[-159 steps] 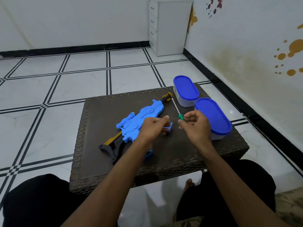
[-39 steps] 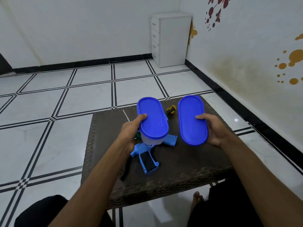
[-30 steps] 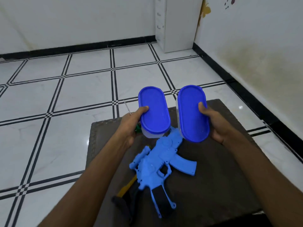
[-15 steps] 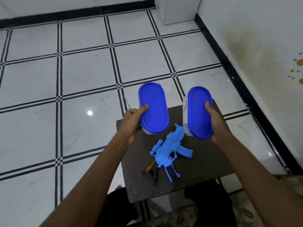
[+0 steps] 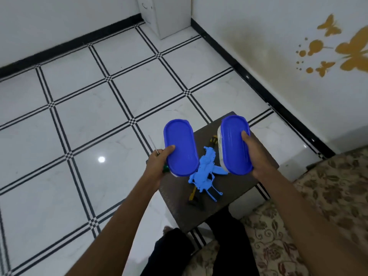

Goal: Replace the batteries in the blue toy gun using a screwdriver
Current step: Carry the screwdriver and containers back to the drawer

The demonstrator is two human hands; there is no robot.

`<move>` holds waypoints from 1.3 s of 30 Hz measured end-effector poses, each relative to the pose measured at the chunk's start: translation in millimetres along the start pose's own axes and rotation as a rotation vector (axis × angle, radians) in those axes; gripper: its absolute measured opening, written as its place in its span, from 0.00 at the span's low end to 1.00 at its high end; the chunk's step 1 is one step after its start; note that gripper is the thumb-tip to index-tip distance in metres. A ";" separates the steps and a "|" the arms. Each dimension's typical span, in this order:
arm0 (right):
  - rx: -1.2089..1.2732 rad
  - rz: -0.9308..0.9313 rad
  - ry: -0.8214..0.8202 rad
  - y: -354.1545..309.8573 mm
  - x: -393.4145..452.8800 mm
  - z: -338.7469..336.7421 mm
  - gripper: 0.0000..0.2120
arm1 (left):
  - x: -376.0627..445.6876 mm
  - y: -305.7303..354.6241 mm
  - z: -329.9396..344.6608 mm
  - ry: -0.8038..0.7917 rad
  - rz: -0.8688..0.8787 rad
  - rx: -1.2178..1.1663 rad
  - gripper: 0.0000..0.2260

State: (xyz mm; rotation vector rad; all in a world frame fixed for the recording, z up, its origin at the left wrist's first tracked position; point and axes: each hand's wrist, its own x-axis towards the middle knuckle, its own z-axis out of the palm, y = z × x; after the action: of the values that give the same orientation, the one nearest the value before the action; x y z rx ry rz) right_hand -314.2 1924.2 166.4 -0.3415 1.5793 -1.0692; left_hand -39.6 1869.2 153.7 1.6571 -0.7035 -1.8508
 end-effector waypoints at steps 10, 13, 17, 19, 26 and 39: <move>0.016 -0.036 0.033 -28.4 -19.2 -4.2 0.20 | -7.5 47.5 32.2 -0.157 0.037 0.175 0.26; 0.054 -0.063 0.101 -37.5 -31.0 13.7 0.19 | 0.1 69.1 29.4 -0.246 0.054 0.207 0.28; 0.114 -0.116 0.184 -34.9 -47.1 34.5 0.14 | 18.0 94.1 10.3 -0.365 0.092 0.286 0.25; 0.140 -0.149 0.238 -32.5 -59.0 50.1 0.12 | 24.1 105.3 -4.4 -0.412 0.103 0.311 0.22; 0.188 -0.149 0.375 -19.1 -111.3 94.8 0.21 | 8.7 130.4 -39.1 -0.480 0.066 0.373 0.16; 0.255 -0.207 0.408 -19.5 -166.5 132.0 0.11 | -56.3 155.6 -94.2 -0.460 0.092 0.300 0.15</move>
State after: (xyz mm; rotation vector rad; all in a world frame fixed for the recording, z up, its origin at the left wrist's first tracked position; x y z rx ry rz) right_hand -149.9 1973.0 293.5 -0.1169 1.7618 -1.5585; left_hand 67.8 1796.4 292.9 1.3411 -1.2804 -2.1628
